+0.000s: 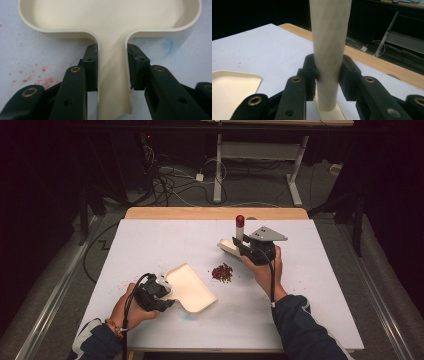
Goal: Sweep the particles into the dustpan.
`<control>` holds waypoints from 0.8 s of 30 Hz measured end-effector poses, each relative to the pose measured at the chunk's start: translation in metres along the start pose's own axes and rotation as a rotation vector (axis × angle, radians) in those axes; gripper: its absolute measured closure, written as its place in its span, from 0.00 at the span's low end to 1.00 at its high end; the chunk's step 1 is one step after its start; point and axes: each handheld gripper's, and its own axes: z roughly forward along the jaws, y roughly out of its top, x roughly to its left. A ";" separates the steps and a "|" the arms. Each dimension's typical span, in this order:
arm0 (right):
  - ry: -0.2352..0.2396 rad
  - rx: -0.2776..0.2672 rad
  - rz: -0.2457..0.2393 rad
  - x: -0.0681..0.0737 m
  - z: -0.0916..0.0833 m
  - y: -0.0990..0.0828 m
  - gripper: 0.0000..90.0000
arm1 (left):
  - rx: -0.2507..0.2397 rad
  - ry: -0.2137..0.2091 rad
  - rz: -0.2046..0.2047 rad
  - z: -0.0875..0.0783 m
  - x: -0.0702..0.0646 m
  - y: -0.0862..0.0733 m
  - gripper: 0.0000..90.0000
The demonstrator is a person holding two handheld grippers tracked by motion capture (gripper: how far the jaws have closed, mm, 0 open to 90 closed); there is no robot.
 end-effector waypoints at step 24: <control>0.045 -0.033 0.021 0.029 -0.006 -0.009 0.76 | 0.001 -0.021 -0.047 0.010 -0.008 0.009 0.71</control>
